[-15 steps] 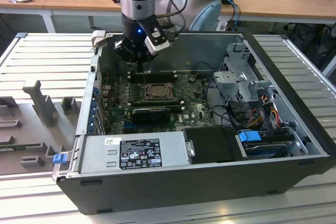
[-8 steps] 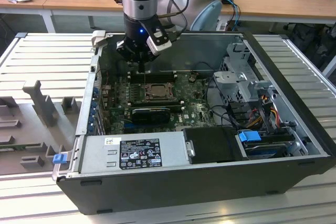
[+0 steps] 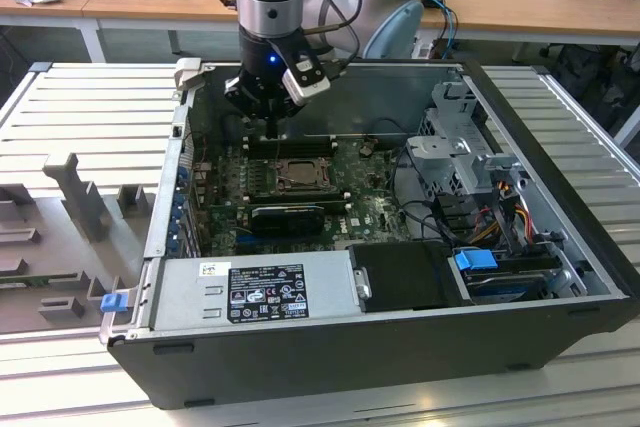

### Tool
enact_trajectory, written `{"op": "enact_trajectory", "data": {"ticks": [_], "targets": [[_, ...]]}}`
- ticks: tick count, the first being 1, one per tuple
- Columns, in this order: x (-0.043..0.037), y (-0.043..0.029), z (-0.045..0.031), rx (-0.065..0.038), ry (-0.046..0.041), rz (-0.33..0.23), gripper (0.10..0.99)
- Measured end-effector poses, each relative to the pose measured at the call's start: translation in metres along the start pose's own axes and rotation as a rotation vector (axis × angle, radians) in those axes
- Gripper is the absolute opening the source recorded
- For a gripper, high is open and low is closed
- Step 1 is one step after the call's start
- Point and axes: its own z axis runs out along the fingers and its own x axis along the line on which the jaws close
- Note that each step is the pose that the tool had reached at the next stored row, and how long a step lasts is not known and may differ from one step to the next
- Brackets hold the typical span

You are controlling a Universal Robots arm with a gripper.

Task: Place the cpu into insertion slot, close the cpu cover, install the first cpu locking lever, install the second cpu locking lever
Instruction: 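Install the first cpu locking lever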

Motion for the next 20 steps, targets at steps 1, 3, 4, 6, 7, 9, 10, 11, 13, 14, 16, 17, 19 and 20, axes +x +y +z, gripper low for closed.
{"op": "enact_trajectory", "data": {"ticks": [1,3,4,6,7,9,10,11,13,14,16,17,19,20], "targets": [[-0.0007,0.0,0.0,0.0,0.0,0.0,0.106],[-0.0018,-0.0001,0.0001,0.0,-0.0001,0.0,0.106],[-0.0025,-0.0001,0.0001,0.0,0.0,0.0,0.106],[-0.0041,-0.0002,0.0004,0.0,-0.0002,0.0,0.106],[-0.005,-0.0002,0.0006,0.0,-0.0002,0.0,0.106],[-0.0078,-0.0005,0.0023,0.0,0.0001,0.0,0.106],[-0.0116,-0.0008,0.0045,0.0,0.0,0.0,0.106],[-0.0144,-0.0011,0.0069,0.0,-0.0001,0.0,0.106],[-0.0159,-0.0017,0.0094,-0.003,-0.0001,0.0,0.106],[-0.0159,-0.0019,0.0097,-0.011,-0.0002,0.0,0.106],[-0.016,-0.002,0.0104,-0.032,-0.0011,0.0,0.106],[-0.0167,-0.0022,0.0125,-0.033,-0.0013,0.0,0.106],[-0.0226,-0.003,0.0192,-0.032,-0.0006,-0.006,0.106],[-0.0246,-0.0032,0.0209,-0.03,0.0001,-0.012,0.106]]}}
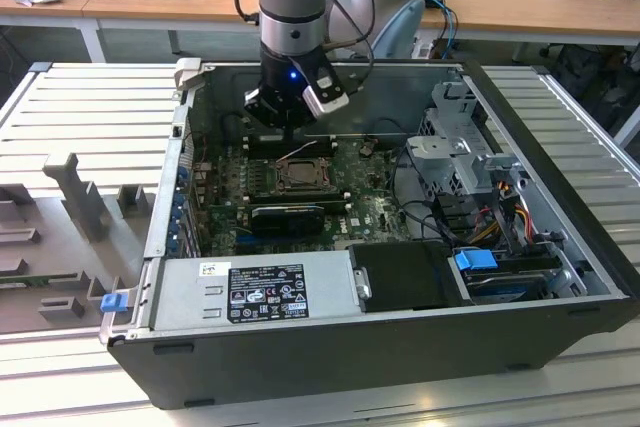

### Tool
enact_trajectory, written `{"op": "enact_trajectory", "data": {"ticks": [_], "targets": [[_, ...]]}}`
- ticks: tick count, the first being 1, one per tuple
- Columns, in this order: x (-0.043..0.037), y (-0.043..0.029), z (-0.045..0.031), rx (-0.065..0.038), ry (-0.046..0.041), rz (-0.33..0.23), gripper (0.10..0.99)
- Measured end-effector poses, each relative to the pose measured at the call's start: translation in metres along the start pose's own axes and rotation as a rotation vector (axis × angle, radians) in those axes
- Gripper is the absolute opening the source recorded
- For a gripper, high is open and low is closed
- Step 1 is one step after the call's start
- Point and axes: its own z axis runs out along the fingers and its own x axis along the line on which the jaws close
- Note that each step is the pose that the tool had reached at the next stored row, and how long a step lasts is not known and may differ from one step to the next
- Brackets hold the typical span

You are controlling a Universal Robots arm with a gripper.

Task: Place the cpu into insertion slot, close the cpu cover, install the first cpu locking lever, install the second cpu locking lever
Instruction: 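Install the first cpu locking lever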

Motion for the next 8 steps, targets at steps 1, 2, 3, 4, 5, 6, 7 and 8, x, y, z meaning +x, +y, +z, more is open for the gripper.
{"op": "enact_trajectory", "data": {"ticks": [1,2,3,4,5,6,7,8], "targets": [[-0.0056,-0.0004,0.0025,0.001,0.001,-0.008,0.106],[-0.009,-0.0001,0.003,0.001,0.0012,-0.01,0.106],[-0.0106,0.0003,0.0032,0.001,0.0013,-0.011,0.106],[-0.0126,0.001,0.0035,0.001,0.0013,-0.011,0.106],[-0.0141,0.0021,0.0041,0.001,0.0014,-0.012,0.106],[-0.0148,0.003,0.0044,0.001,0.0016,-0.014,0.106],[-0.0156,0.0039,0.0047,0.001,0.0018,-0.015,0.106],[-0.017,0.0047,0.0054,0.0,0.0021,-0.019,0.106]]}}
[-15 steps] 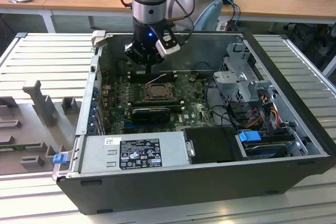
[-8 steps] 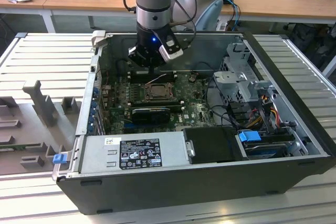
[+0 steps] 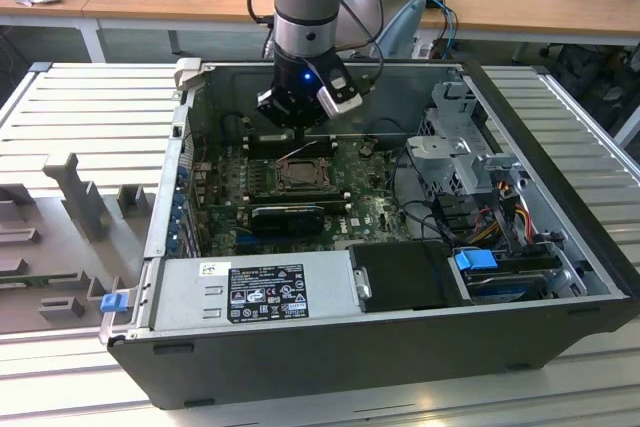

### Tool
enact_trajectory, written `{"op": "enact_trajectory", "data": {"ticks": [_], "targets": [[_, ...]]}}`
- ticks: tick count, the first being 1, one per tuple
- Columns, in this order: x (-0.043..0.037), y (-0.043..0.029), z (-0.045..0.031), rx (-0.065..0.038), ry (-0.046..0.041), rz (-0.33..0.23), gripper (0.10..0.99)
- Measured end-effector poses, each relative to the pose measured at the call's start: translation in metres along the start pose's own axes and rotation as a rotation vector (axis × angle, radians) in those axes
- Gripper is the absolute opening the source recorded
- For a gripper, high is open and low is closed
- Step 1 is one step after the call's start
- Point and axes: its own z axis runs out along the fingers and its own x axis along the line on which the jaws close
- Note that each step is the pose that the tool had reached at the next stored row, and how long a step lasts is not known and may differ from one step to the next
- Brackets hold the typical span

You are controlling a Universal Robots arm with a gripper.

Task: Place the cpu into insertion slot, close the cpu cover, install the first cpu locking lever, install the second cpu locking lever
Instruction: 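Install the first cpu locking lever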

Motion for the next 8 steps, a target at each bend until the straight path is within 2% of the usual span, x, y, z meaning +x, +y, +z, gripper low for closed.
{"op": "enact_trajectory", "data": {"ticks": [8], "targets": [[-0.0092,0.0012,0.0074,0.0,0.0017,-0.015,0.106]]}}
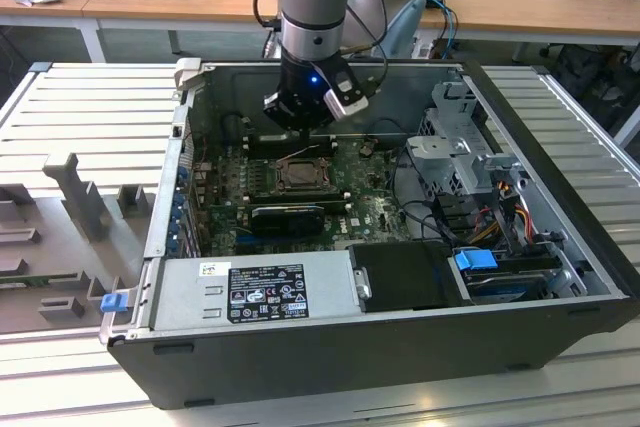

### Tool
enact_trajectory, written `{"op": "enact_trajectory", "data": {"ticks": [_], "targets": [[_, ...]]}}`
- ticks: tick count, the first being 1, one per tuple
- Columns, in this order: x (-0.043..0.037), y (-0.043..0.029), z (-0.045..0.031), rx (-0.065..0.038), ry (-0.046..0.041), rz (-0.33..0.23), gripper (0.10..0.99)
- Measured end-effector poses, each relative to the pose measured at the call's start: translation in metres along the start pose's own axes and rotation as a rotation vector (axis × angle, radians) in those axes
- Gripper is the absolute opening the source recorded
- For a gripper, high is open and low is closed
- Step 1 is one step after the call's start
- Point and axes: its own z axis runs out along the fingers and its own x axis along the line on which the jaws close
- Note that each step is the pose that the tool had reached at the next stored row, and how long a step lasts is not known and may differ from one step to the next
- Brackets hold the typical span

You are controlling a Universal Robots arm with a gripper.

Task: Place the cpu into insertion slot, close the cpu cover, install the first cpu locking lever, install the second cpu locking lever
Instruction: 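Install the first cpu locking lever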

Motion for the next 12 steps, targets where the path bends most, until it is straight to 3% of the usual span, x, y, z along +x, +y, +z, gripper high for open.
{"op": "enact_trajectory", "data": {"ticks": [12], "targets": [[-0.0076,-0.0041,0.01,0.0,-0.0005,0.0,0.106]]}}
